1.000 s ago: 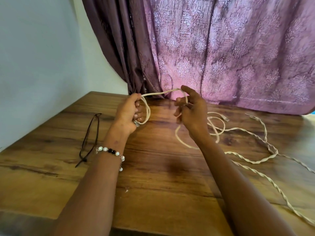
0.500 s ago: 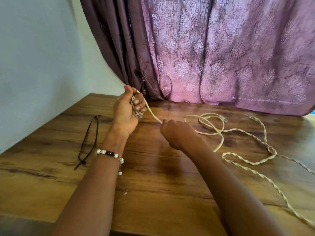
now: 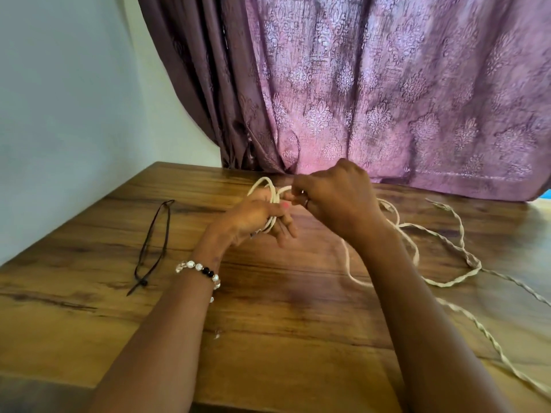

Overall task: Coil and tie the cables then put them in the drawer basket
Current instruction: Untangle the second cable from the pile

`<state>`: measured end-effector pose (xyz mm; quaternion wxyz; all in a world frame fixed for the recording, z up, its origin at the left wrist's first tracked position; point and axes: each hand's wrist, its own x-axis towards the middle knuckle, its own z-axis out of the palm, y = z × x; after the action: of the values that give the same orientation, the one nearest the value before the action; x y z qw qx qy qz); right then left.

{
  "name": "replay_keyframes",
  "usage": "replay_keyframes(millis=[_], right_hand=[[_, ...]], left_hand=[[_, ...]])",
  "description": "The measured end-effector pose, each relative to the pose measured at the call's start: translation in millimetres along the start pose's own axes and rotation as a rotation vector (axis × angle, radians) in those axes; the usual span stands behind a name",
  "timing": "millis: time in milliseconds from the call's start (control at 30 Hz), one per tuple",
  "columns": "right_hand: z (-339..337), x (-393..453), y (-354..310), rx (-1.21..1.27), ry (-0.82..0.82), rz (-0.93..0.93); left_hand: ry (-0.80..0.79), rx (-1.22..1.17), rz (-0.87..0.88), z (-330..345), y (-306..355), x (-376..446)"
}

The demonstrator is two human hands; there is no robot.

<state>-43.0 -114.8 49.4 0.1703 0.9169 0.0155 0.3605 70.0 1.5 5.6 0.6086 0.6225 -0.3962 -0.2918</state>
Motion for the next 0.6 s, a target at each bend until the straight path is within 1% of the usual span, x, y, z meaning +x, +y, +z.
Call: replay_keyframes(millis=[33, 100, 167, 233, 300, 367, 400, 467, 500, 600], right_hand=[[-0.5, -1.2, 4.3, 0.116, 0.035, 0.056], [-0.8, -2.7, 9.4, 0.308, 0.026, 0.156], [8.4, -3.9, 17.0, 0.379, 0.017, 0.21], [22.5, -5.2, 22.6, 0.425, 0.043, 0.265], [36.8, -8.7, 27.9, 0.402, 0.037, 0.377], [47.9, -13.4, 30.7, 0.344, 0.0, 0.459], [52.7, -15.9, 31.3, 0.379, -0.021, 0.459], [59.3, -17.5, 26.6, 0.549, -0.076, 0.439], [63.1, -17.6, 21.3, 0.596, -0.114, 0.437], [77.8, -16.9, 3.2, 0.58, -0.233, 0.433]], left_hand=[[0.008, -0.002, 0.006, 3.0, 0.5, -0.7], [0.075, -0.115, 0.044, 5.2, 2.1, 0.0], [0.132, -0.252, 0.087, 2.5, 2.9, 3.3], [0.179, -0.357, 0.103, -5.3, 1.9, 5.7], [0.211, -0.465, 0.108, -13.3, 1.4, 6.1], [0.2, -0.587, 0.103, -20.4, 0.8, 6.1], [0.182, -0.64, 0.1, -22.8, 1.1, 5.8], [0.137, -0.734, 0.114, -24.3, 2.9, 5.2], [0.119, -0.783, 0.127, -24.3, 4.2, 4.9], [0.085, -0.966, 0.173, -24.9, 5.9, 3.3]])
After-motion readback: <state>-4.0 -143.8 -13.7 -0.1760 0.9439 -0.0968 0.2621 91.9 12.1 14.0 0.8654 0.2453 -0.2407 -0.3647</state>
